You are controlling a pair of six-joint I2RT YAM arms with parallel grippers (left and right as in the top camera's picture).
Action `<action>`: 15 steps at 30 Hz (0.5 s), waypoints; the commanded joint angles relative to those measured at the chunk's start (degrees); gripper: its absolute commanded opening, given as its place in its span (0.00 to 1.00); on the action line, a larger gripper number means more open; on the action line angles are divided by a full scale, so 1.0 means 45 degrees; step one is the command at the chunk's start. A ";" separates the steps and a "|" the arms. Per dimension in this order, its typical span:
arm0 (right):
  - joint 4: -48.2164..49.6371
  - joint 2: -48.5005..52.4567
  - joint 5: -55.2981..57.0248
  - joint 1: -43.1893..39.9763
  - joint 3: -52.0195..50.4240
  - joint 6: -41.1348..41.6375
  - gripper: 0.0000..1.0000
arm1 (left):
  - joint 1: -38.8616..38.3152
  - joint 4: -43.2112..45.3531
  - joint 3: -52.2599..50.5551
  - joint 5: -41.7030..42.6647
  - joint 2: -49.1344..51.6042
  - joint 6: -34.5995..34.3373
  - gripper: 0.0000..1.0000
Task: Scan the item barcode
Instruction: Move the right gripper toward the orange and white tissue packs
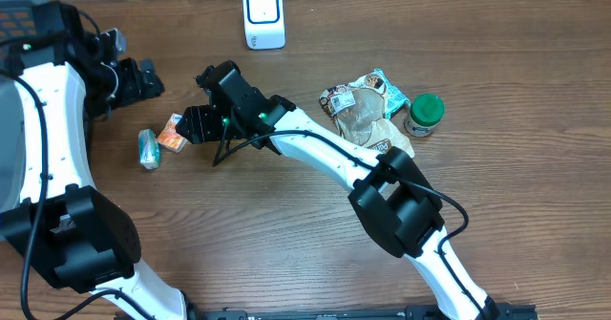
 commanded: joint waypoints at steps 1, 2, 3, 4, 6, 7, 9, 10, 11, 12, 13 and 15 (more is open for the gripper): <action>0.0306 0.0573 0.0729 -0.0019 0.0024 -0.0117 0.60 | 0.0019 -0.0661 0.2302 -0.1273 -0.0155 -0.0767 0.79; 0.0563 0.0733 0.0743 -0.0010 0.0024 -0.0408 0.60 | 0.0019 -0.1112 0.3220 -0.1831 -0.0155 -0.1273 0.77; 0.0661 0.0811 0.0860 -0.0010 0.0024 -0.0476 0.59 | 0.0019 -0.1360 0.3701 -0.2103 -0.0155 -0.1511 0.74; 0.0685 0.0879 0.0918 -0.0010 0.0024 -0.0631 0.59 | 0.0019 -0.1515 0.4022 -0.2268 -0.0155 -0.1719 0.70; 0.0228 0.0986 0.1535 -0.0015 0.0024 -0.1200 0.58 | -0.0005 -0.1923 0.4707 -0.2297 -0.0155 -0.2050 0.61; -0.0010 0.0986 0.1758 -0.0073 0.0024 -0.1365 0.57 | -0.0044 -0.2055 0.4741 -0.2297 -0.0155 -0.2050 0.58; -0.0612 0.0908 0.1802 -0.0345 0.0131 -0.1428 0.56 | -0.0141 -0.2399 0.4590 -0.2302 -0.0131 -0.2050 0.48; -0.1025 0.0840 0.1778 -0.0573 0.0272 -0.1428 0.56 | -0.0170 -0.2458 0.4439 -0.2297 -0.0126 -0.2050 0.45; -0.1409 0.0767 0.1695 -0.0816 0.0432 -0.1433 0.55 | -0.0243 -0.2458 0.4114 -0.2302 -0.0121 -0.2045 0.41; -0.1894 0.0661 0.1564 -0.1151 0.0617 -0.1433 0.55 | -0.0267 -0.2380 0.3847 -0.2297 -0.0121 -0.2045 0.36; -0.2419 0.0505 0.1433 -0.1515 0.0792 -0.1433 0.55 | -0.0350 -0.2200 0.3400 -0.2297 -0.0121 -0.2040 0.29; -0.3439 0.0170 0.1083 -0.2229 0.1122 -0.1433 0.55 | -0.0466 -0.1889 0.2754 -0.2307 -0.0121 -0.2021 0.08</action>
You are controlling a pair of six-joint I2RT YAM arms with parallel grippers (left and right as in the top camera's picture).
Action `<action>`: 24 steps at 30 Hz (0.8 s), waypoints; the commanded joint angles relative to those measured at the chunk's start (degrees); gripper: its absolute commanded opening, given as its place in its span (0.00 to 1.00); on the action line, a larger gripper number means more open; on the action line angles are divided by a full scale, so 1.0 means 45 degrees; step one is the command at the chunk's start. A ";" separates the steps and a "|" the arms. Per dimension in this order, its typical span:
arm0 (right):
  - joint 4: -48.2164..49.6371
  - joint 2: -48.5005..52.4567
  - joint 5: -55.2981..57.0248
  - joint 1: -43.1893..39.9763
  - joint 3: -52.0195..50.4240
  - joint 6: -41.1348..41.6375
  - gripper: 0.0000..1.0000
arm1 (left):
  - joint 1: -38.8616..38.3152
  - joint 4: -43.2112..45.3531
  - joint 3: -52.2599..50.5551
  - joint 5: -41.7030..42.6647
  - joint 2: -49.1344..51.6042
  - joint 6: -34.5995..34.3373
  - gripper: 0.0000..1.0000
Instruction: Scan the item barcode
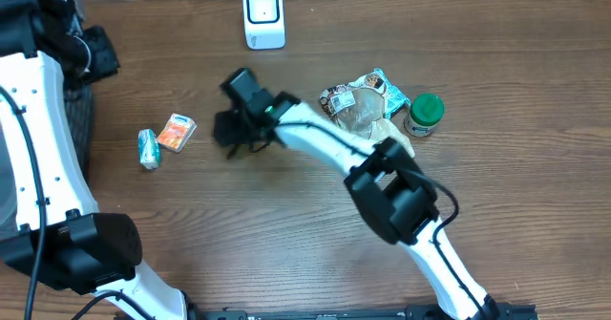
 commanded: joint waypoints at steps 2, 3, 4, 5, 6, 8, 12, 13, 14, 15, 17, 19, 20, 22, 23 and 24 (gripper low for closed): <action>-0.1569 -0.0947 -0.0457 -0.1938 0.1103 -0.0223 0.55 | -0.0413 0.0831 -0.1909 -0.0253 -0.0029 -0.0112 0.04; -0.2113 -0.1064 -0.0602 -0.2283 0.1292 -0.0330 0.53 | -0.0500 0.1141 -0.2390 -0.0340 -0.0029 -0.0019 0.04; -0.2846 -0.1214 -0.0845 -0.2730 0.1554 -0.0704 0.50 | -0.0641 0.1695 -0.3128 -0.0384 -0.0029 0.0321 0.04; -0.3201 -0.1282 -0.0942 -0.2929 0.1661 -0.0894 0.46 | -0.0704 0.1914 -0.3405 -0.0389 -0.0029 0.0471 0.04; -0.4070 -0.1452 -0.0942 -0.3395 0.1860 -0.1127 0.42 | -0.0894 0.2657 -0.4245 -0.0389 -0.0029 0.0874 0.05; -0.4741 -0.1598 -0.0933 -0.3759 0.1948 -0.1224 0.40 | -0.1224 0.3842 -0.5484 -0.0549 -0.0029 0.1443 0.04; -0.5731 -0.1880 -0.0889 -0.4318 0.1948 -0.1593 0.40 | -0.1753 0.5401 -0.7465 -0.1593 -0.0029 0.1457 0.05; -0.5867 -0.1885 -0.0899 -0.4362 0.1948 -0.1710 0.40 | -0.1831 0.5659 -0.7830 -0.1715 -0.0029 0.1457 0.04; -0.6018 -0.1889 -0.0889 -0.4367 0.1948 -0.1860 0.40 | -0.1909 0.6028 -0.8330 -0.1880 -0.0029 0.1447 0.04; -0.6101 -0.1885 -0.0884 -0.4362 0.1943 -0.1894 0.40 | -0.1938 0.6329 -0.8704 -0.1987 -0.0029 0.1447 0.04; -0.6261 -0.1885 -0.0889 -0.4362 0.1943 -0.2103 0.40 | -0.1943 0.7033 -0.9442 -0.2030 -0.0029 0.1443 0.04; -0.6373 -0.1885 -0.0884 -0.4347 0.1943 -0.2263 0.43 | -0.1943 0.7674 -1.0044 -0.2064 -0.0029 0.1341 0.04; -0.6387 -0.1885 -0.0884 -0.4347 0.1933 -0.2268 0.44 | -0.1943 0.7932 -1.0278 -0.2181 -0.0029 0.1190 0.04; -0.6431 -0.1880 -0.0884 -0.4337 0.1919 -0.2268 0.45 | -0.1943 0.8262 -1.0603 -0.2477 -0.0029 0.1005 0.04; -0.6445 -0.1880 -0.0884 -0.4337 0.1919 -0.2268 0.45 | -0.1943 0.8369 -1.0686 -0.2569 -0.0029 0.1005 0.04; -0.6475 -0.1880 -0.0884 -0.4337 0.1919 -0.2268 0.45 | -0.1943 0.8582 -1.0812 -0.2769 -0.0029 0.1005 0.04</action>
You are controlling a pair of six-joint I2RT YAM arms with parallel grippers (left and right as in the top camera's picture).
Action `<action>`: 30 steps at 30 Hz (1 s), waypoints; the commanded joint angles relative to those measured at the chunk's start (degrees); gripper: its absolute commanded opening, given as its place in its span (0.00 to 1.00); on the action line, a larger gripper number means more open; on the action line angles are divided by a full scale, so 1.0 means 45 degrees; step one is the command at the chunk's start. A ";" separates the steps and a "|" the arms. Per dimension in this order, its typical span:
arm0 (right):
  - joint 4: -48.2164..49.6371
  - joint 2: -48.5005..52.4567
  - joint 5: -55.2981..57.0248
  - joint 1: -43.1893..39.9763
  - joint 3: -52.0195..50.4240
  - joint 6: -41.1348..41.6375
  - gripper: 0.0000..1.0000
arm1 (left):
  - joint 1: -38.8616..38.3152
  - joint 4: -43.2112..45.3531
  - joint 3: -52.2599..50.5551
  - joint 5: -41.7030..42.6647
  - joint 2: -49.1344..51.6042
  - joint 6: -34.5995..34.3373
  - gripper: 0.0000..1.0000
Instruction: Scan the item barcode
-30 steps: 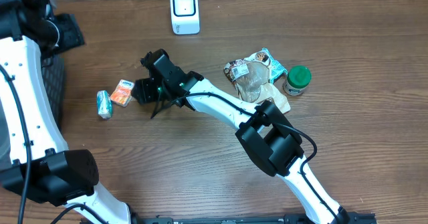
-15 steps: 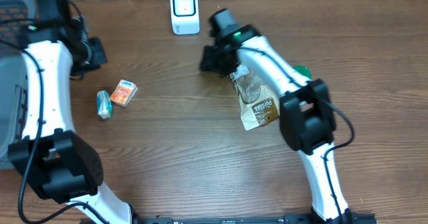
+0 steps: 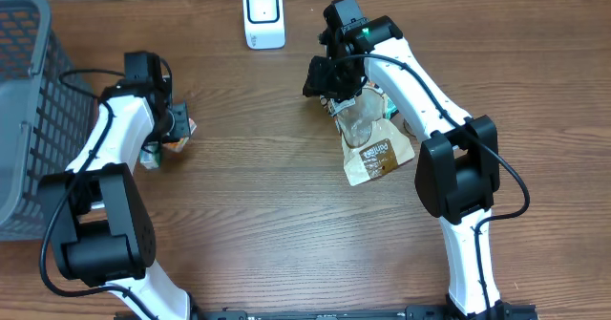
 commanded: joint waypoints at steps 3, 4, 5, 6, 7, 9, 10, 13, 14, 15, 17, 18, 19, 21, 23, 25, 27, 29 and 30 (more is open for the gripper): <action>-0.0160 -0.0442 -0.0063 0.0034 0.0272 -0.0223 0.46 | 0.0044 0.1574 -0.0855 -0.1486 -0.0073 -0.0180 0.04; -0.0223 -0.0442 -0.0063 0.0034 0.0272 -0.0359 0.46 | 0.0044 0.1855 -0.1001 -0.1477 -0.0073 -0.0180 0.04; -0.0272 -0.0442 -0.0063 0.0034 0.0272 -0.0457 0.46 | 0.0044 0.2016 -0.1112 -0.1341 -0.0073 -0.0185 0.04; -0.0345 -0.0442 -0.0053 0.0034 0.0272 -0.0491 0.45 | 0.0039 0.2098 -0.1200 -0.1054 -0.0063 -0.0189 0.04; -0.0393 -0.0442 -0.0058 0.0034 0.0272 -0.0486 0.46 | 0.0034 0.2118 -0.1268 -0.0529 -0.0044 -0.0185 0.04; -0.0393 -0.0442 -0.0058 0.0034 0.0272 -0.0486 0.46 | -0.0015 0.2113 -0.1345 -0.0015 -0.0015 -0.0189 0.04; -0.0384 -0.0442 -0.0063 0.0034 0.0272 -0.0486 0.46 | -0.0078 0.2118 -0.1428 0.0437 -0.0015 -0.0185 0.04; -0.0398 -0.0442 -0.0063 0.0034 0.0272 -0.0486 0.46 | -0.0350 0.1880 -0.1515 0.1486 -0.0015 -0.0233 0.04; -0.0398 -0.0442 -0.0058 0.0034 0.0272 -0.0486 0.46 | -0.0461 0.1768 -0.1520 0.1875 -0.0010 -0.0316 0.04; -0.0398 -0.0442 -0.0063 0.0034 0.0272 -0.0486 0.46 | -0.0583 0.1656 -0.1520 0.2273 -0.0010 -0.0413 0.04; -0.0398 -0.0442 -0.0068 0.0034 0.0272 -0.0486 0.46 | -0.0967 0.1540 -0.1520 0.3138 -0.0010 -0.0563 0.04; -0.0423 -0.0442 -0.0068 0.0034 0.0272 -0.0481 0.46 | -0.1229 0.1540 -0.1520 0.3575 -0.0010 -0.0743 0.04; -0.0437 -0.0442 -0.0068 0.0034 0.0272 -0.0486 0.46 | -0.1345 0.1540 -0.1520 0.3764 -0.0010 -0.0855 0.04; -0.0525 -0.0442 -0.0063 0.0034 0.0272 -0.0486 0.46 | -0.1758 0.1549 -0.1520 0.4595 -0.0015 -0.1243 0.04; -0.0597 -0.0442 -0.0063 0.0034 0.0272 -0.0486 0.47 | -0.2113 0.1549 -0.1520 0.5231 -0.0015 -0.1447 0.04; -0.0704 -0.0442 -0.0073 0.0034 0.0272 -0.0486 0.54 | -0.2603 0.1642 -0.1481 0.5761 -0.0019 -0.1486 0.04; -0.0782 -0.0442 -0.0073 0.0034 0.0272 -0.0486 0.56 | -0.2720 0.1530 -0.1195 0.5717 -0.0058 -0.1481 0.04; -0.0869 -0.0442 -0.0078 0.0049 0.0272 -0.0481 0.57 | -0.2637 0.1054 -0.0656 0.5717 -0.0112 -0.1525 0.04; -0.0899 -0.0442 -0.0078 0.0068 0.0272 -0.0481 0.57 | -0.2526 0.0622 -0.0238 0.5712 -0.0151 -0.1525 0.04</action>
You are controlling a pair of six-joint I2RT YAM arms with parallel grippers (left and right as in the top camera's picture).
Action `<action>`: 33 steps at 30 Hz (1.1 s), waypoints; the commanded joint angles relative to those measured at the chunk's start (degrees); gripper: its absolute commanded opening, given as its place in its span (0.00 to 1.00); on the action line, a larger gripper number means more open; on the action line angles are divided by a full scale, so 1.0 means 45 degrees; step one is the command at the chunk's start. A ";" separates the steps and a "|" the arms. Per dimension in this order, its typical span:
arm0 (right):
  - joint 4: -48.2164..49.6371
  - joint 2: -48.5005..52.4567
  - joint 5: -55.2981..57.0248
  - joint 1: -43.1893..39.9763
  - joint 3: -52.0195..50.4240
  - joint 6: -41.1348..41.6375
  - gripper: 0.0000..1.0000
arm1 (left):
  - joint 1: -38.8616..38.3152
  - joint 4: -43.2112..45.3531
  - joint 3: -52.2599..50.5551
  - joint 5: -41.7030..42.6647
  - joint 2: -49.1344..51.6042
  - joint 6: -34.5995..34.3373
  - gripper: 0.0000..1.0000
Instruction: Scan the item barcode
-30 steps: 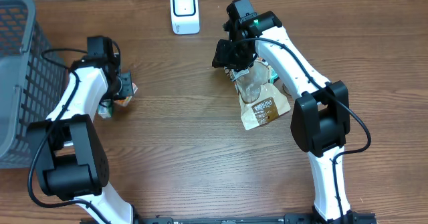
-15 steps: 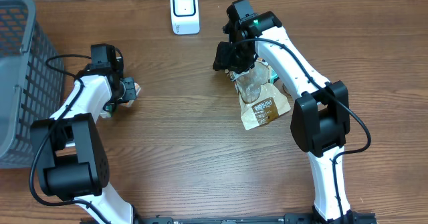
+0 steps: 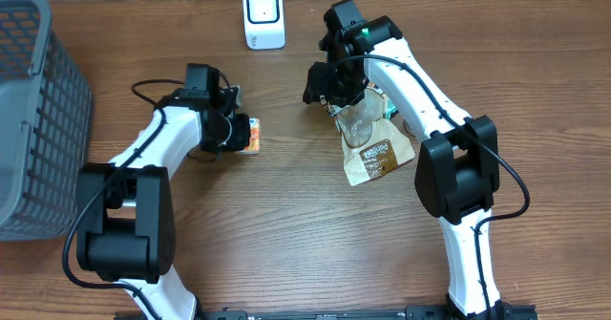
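Observation:
A small orange packet sits at the tip of my left gripper, which is shut on it, left of the table's middle. The white barcode scanner stands upright at the back edge, a little right of and beyond the packet. My right gripper hangs over the left end of a heap of snack bags. Its fingers look dark against the bags, so their state does not show.
A grey mesh basket fills the far left. A brown paper snack bag lies at the front of the heap under the right arm. A black cable loops behind the left arm.
My left gripper has moved to the right, from beside the basket toward the table's middle, with the orange packet in it. The right arm has not moved.
First my right gripper was at the orange and teal packets on the left, with the left arm off at the far left. Then it stood right of them. Later it was over the snack bags and my left gripper was at the packets. Now the left holds the orange one nearer the scanner.

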 commanded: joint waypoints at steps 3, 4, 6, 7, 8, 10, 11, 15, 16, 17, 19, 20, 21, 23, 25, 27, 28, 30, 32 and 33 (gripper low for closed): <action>-0.0087 -0.0442 -0.0078 0.0228 0.0272 -0.0058 0.58 | 0.0763 -0.2370 0.2749 0.0437 -0.0248 -0.0097 0.04; -0.0078 -0.0442 -0.0073 0.0291 0.0272 -0.0058 0.58 | 0.0928 -0.2871 0.3303 0.0321 -0.0248 -0.0019 0.04; -0.0019 -0.0437 -0.0083 0.0539 0.0262 0.0049 0.58 | 0.1413 -0.4221 0.4755 -0.0228 -0.0248 -0.0019 0.04; 0.0000 -0.0427 -0.0073 0.0636 0.0257 0.0087 0.58 | 0.1579 -0.4556 0.5144 -0.0427 -0.0243 -0.0024 0.05; 0.0044 -0.0403 -0.0073 0.0869 0.0257 0.0121 0.58 | 0.1909 -0.5149 0.5843 -0.0860 -0.0243 -0.0015 0.04; 0.0199 -0.0316 -0.0073 0.1248 0.0223 0.0369 0.57 | 0.2225 -0.5411 0.6319 -0.1370 -0.0243 0.0165 0.04; 0.0398 -0.0253 -0.0078 0.1496 0.0151 0.0529 0.57 | 0.2365 -0.5377 0.6397 -0.1642 -0.0243 0.0262 0.05; 0.1282 -0.0214 -0.0136 0.2123 -0.0413 0.0942 0.53 | 0.2467 -0.5353 0.6377 -0.2399 -0.0199 0.0257 0.15; 0.1690 -0.0214 -0.0306 0.2361 -0.0622 0.1098 0.51 | 0.2463 -0.5367 0.6353 -0.2812 -0.0199 0.0257 0.27; 0.1991 -0.0214 -0.0423 0.2506 -0.0743 0.1098 0.49 | 0.2458 -0.5367 0.6353 -0.2909 -0.0199 0.0257 0.36; 0.2574 -0.0214 -0.0393 0.2783 -0.0996 0.1404 0.47 | 0.2458 -0.5401 0.6353 -0.3007 -0.0199 0.0257 0.45; 0.2725 -0.0199 -0.0389 0.2875 -0.1049 0.1428 0.47 | 0.2458 -0.5401 0.6353 -0.3002 -0.0199 0.0253 0.49; 0.2997 -0.0175 -0.0340 0.2992 -0.1156 0.1433 0.47 | 0.2458 -0.5401 0.6348 -0.3002 -0.0199 0.0253 0.51; 0.3308 -0.0097 -0.0136 0.3113 -0.1248 0.1617 0.47 | 0.2443 -0.5401 0.6348 -0.2997 -0.0199 0.0248 0.69; 0.3434 0.0005 0.0000 0.3162 -0.1253 0.1719 0.46 | 0.2429 -0.5396 0.6348 -0.3002 -0.0199 0.0253 1.00; 0.3604 0.0126 -0.0015 0.3172 -0.1345 0.1773 0.46 | 0.2429 -0.5396 0.6348 -0.2997 -0.0199 0.0248 0.99; 0.3677 0.0214 -0.0034 0.3181 -0.1404 0.1773 0.45 | 0.2429 -0.5396 0.6348 -0.2997 -0.0199 0.0253 1.00; 0.3711 0.0413 -0.0146 0.3186 -0.1447 0.1768 0.45 | 0.2429 -0.5396 0.6348 -0.2997 -0.0199 0.0248 1.00; 0.3764 0.0777 -0.0413 0.3269 -0.1496 0.1768 0.41 | 0.2429 -0.5396 0.6348 -0.3002 -0.0199 0.0253 0.99; 0.3774 0.0840 -0.0442 0.3317 -0.1501 0.1763 0.40 | 0.2429 -0.5396 0.6348 -0.3002 -0.0199 0.0253 1.00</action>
